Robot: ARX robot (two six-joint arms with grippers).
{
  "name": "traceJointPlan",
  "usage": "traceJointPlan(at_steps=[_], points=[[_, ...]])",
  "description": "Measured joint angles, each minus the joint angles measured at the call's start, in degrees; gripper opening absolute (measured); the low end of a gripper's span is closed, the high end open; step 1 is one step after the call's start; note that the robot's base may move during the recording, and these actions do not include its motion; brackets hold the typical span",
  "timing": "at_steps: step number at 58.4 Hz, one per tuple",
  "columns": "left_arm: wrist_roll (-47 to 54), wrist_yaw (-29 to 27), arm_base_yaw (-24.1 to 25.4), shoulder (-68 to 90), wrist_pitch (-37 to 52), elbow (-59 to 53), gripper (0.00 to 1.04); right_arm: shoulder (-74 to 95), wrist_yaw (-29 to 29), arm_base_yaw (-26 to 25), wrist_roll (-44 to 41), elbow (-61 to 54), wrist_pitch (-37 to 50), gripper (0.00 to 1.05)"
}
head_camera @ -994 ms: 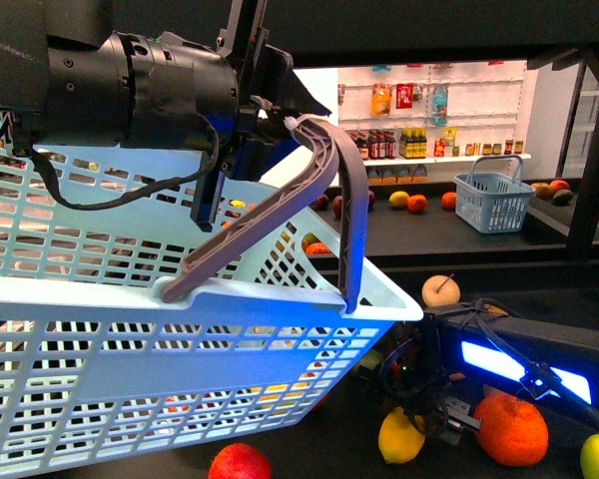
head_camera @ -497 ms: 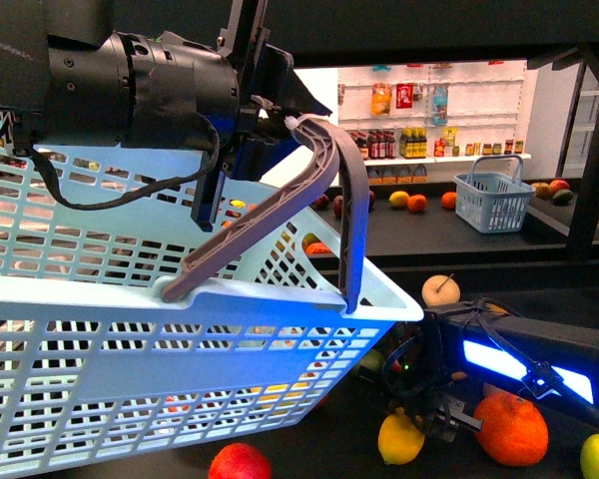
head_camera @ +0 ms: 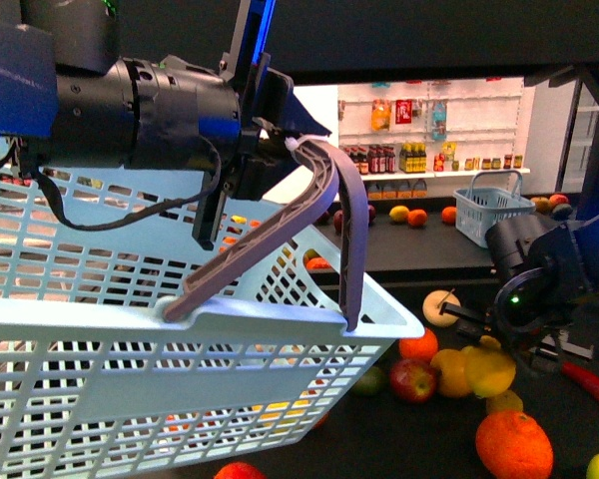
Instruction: Pick lemon from shelf
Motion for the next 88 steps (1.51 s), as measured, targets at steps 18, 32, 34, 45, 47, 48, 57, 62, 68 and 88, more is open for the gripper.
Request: traceJointPlan(at_steps=[18, 32, 34, 45, 47, 48, 57, 62, 68, 88], points=[[0.0, 0.0, 0.0, 0.0, 0.0, 0.0, 0.1, -22.8, -13.2, -1.8, -2.4, -14.7, 2.8, 0.52], [0.0, 0.0, 0.0, 0.0, 0.0, 0.0, 0.1, -38.7, -24.7, 1.1, -1.6, -22.6, 4.5, 0.52], [0.0, 0.0, 0.0, 0.0, 0.0, 0.0, 0.1, -40.4, -26.0, 1.9, -1.4, -24.0, 4.8, 0.52], [0.0, 0.0, 0.0, 0.0, 0.0, 0.0, 0.1, -47.0, -30.2, 7.4, -1.5, -31.6, 7.3, 0.52], [0.0, 0.0, 0.0, 0.0, 0.0, 0.0, 0.1, -47.4, -30.2, 8.4, -1.7, -32.5, 7.6, 0.52], [0.0, 0.0, 0.0, 0.0, 0.0, 0.0, 0.1, -47.5, -30.2, 8.7, -1.9, -32.8, 7.6, 0.52], [0.0, 0.0, 0.0, 0.0, 0.0, 0.0, 0.1, -47.5, -30.1, 12.1, -2.8, -35.7, 9.3, 0.52], [0.0, 0.0, 0.0, 0.0, 0.0, 0.0, 0.1, -47.4, -29.5, 13.1, -3.4, -36.4, 10.4, 0.52], [0.0, 0.0, 0.0, 0.0, 0.0, 0.0, 0.1, -46.7, -28.5, 13.9, -3.8, -36.4, 11.2, 0.52], [0.4, -0.2, 0.0, 0.2, 0.0, 0.0, 0.1, -43.7, -26.9, 15.4, -4.1, -36.4, 12.6, 0.52]])
